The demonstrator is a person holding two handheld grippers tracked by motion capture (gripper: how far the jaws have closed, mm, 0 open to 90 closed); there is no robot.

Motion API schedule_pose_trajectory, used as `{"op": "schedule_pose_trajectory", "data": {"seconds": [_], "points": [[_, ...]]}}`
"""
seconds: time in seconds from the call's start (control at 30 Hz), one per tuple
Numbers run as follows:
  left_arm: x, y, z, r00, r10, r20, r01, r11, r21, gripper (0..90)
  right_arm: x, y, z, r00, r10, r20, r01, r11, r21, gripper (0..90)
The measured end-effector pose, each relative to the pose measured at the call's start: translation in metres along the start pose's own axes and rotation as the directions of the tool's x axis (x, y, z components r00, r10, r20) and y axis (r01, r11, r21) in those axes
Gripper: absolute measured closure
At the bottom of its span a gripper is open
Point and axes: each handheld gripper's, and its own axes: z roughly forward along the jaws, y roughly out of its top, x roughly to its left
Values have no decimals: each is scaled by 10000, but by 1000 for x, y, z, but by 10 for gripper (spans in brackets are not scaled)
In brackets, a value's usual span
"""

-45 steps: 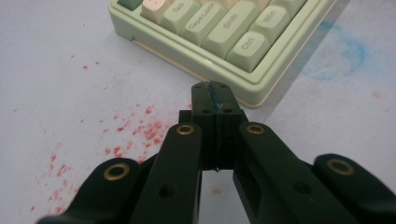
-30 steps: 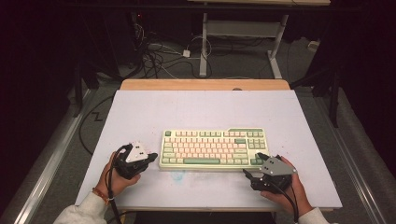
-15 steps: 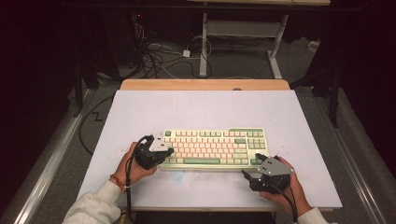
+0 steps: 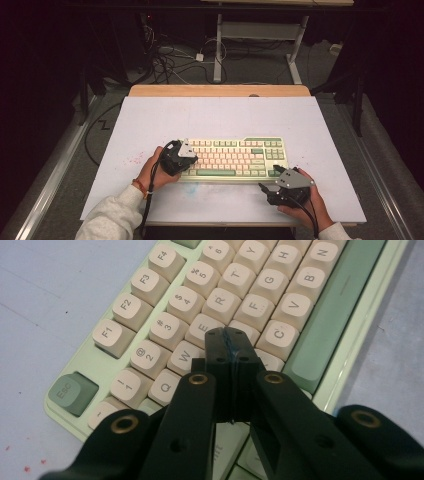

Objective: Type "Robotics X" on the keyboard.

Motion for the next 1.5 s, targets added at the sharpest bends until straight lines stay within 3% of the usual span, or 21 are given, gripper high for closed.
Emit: {"op": "schedule_pose_trajectory", "data": {"seconds": [0.67, 1.07, 1.5], "points": [[-2, 4, 5, 9998, 169, -116, -167, 9997, 202, 877, 0, -1, 0, 10000, -65, 49, 65, 9999, 81, 254], [-2, 6, -9, 9990, 175, -399, -199, 9981, -585, 859, 0, 0, -1, 10000, -36, 87, 36, 10000, 21, 253], [-5, 5, -18, 9982, 300, -520, -354, 9938, -1051, 820, -2, 1, -2, 9997, 70, 239, -69, 10000, -56, 254]]}}
